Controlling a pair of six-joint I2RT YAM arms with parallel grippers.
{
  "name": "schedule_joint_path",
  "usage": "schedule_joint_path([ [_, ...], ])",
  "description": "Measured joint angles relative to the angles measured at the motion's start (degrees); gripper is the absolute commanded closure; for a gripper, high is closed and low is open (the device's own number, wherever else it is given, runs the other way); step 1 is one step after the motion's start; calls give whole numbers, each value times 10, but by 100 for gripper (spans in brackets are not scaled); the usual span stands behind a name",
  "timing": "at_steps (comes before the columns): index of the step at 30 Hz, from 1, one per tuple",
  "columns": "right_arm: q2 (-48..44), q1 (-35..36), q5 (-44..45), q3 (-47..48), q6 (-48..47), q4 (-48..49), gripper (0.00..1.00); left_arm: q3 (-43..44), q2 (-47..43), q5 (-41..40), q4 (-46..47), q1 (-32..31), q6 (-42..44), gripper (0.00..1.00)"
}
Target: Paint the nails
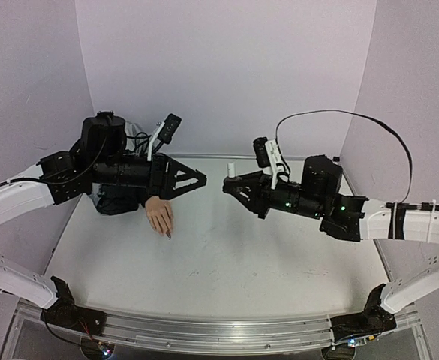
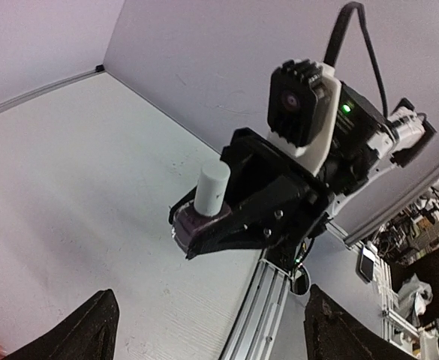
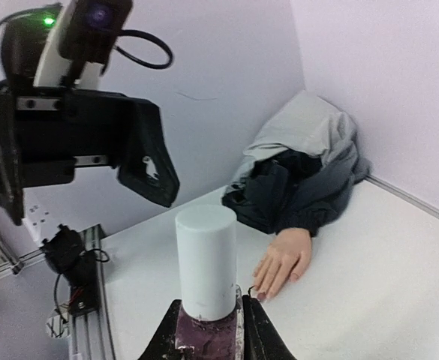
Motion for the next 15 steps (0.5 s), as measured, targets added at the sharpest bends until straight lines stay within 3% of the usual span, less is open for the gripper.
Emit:
schedule_joint_path([
  [5,61,56,116,39,-15,-38,100,9,32,-46,-2,1,-56,20],
  [12,126,129,219,97,-36,-66,100,15,60,-74,-8,1,-106,47],
  [15,132,143,239,103,-36,-66,100,16,60,-74,-8,1,-115,54],
])
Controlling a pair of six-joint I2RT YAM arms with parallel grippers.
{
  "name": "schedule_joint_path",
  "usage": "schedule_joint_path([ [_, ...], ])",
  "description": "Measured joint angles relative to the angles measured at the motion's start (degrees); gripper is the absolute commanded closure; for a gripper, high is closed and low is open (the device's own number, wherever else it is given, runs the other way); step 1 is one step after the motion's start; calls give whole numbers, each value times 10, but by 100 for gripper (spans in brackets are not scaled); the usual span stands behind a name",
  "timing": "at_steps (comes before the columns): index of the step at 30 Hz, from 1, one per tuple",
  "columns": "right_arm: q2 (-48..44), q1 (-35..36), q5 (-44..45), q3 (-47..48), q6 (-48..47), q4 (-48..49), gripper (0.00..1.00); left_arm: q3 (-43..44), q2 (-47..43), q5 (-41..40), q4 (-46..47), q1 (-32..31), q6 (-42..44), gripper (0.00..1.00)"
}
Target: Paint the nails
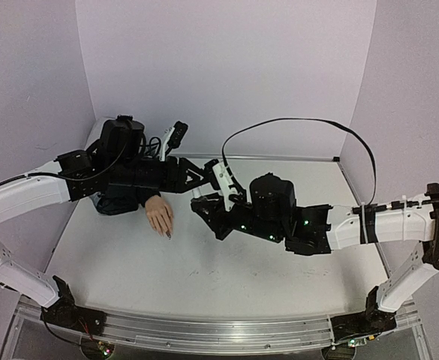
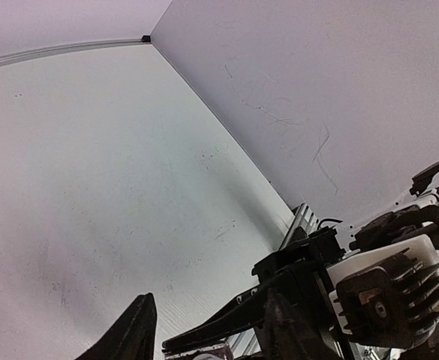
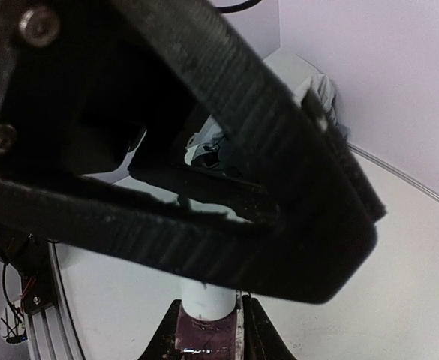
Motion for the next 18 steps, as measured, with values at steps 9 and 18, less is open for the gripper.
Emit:
schedule_joint_path([
  [9,4,1,48,10,4,4,100,0,0,0,0,0,-4,75],
  [18,10,1,50,24,5,1,100,0,3,10,1,5,23,95],
])
